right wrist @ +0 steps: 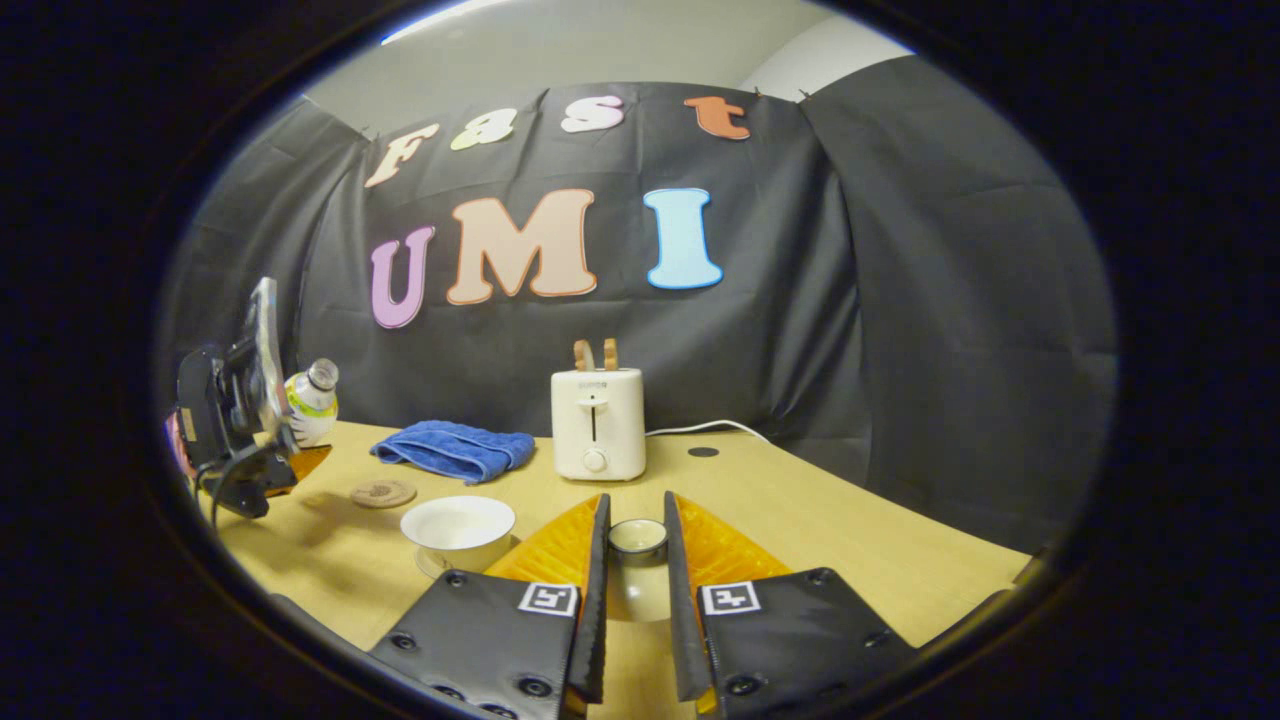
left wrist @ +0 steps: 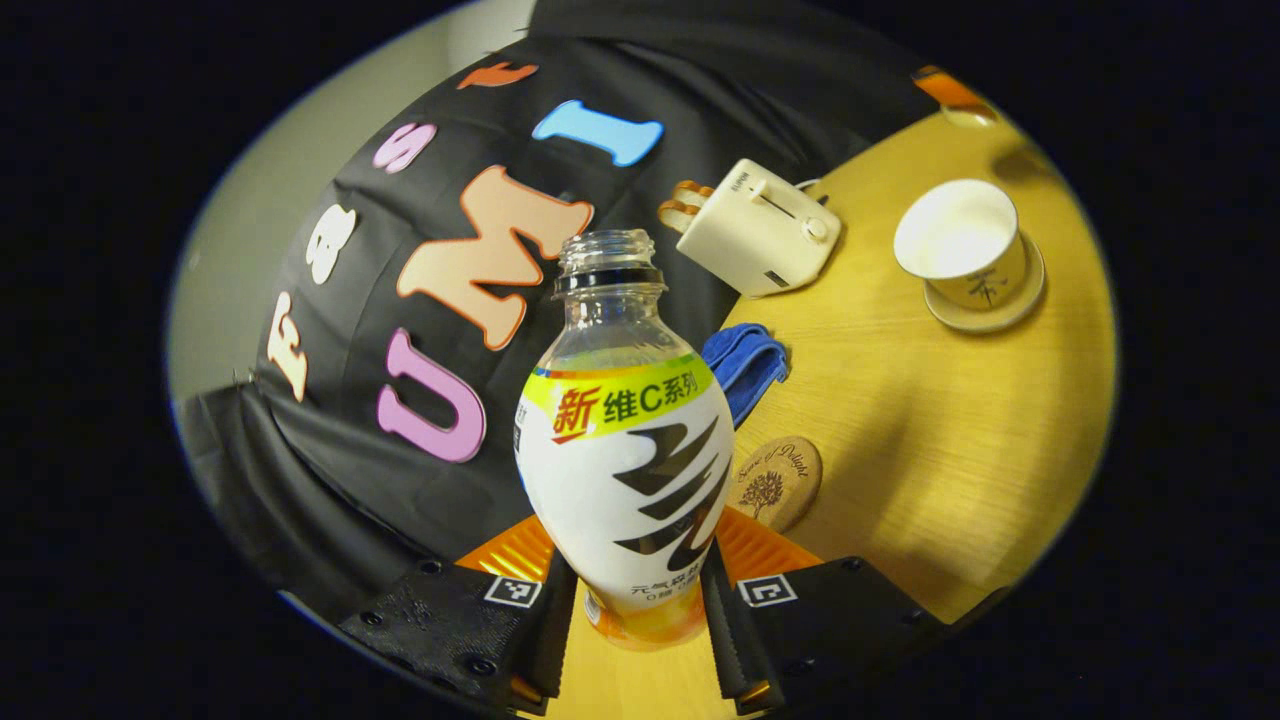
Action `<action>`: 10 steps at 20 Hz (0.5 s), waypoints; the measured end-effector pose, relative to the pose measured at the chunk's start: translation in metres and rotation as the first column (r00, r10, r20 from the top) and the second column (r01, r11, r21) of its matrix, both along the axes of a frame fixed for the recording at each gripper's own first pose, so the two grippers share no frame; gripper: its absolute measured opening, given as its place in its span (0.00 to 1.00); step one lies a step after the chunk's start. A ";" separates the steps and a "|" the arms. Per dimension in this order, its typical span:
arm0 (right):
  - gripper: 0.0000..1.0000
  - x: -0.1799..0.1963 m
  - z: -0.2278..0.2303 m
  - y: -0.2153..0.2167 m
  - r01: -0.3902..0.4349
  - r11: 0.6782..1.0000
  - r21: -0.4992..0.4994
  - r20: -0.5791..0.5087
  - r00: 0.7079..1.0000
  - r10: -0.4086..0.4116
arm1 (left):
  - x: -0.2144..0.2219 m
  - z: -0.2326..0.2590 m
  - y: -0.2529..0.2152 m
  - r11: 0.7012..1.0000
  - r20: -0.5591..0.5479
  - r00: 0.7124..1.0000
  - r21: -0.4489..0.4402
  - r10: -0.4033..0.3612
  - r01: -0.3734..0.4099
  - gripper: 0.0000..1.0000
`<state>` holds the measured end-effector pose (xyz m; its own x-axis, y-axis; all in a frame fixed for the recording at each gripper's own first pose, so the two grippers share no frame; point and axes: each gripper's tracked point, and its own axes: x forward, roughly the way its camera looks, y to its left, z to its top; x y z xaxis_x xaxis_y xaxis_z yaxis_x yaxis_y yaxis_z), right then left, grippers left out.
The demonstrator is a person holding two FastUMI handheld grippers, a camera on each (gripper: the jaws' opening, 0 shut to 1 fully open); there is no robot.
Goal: Open the teacup lid with one hand, grasp the water bottle and pour water into the teacup with the other hand; after pouring, place the water bottle on the coaster and then close the teacup lid.
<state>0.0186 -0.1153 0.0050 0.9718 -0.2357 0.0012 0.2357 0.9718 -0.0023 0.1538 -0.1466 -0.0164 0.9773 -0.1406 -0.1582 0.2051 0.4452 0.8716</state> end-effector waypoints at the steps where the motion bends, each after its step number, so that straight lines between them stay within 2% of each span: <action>1: 0.31 0.000 0.001 0.000 0.001 1.000 0.000 0.000 1.000 -0.001 | -0.003 0.002 -0.001 0.999 0.018 1.000 0.045 -0.018 0.017 0.56; 5: 0.31 0.000 0.000 -0.001 0.002 1.000 0.000 0.000 1.000 -0.002 | 0.005 0.012 -0.019 0.979 0.060 0.996 0.194 -0.069 0.057 0.56; 10: 0.31 0.000 0.000 -0.001 0.002 1.000 0.000 0.000 1.000 -0.002 | 0.009 0.011 -0.038 0.931 0.066 0.990 0.354 -0.121 0.090 0.56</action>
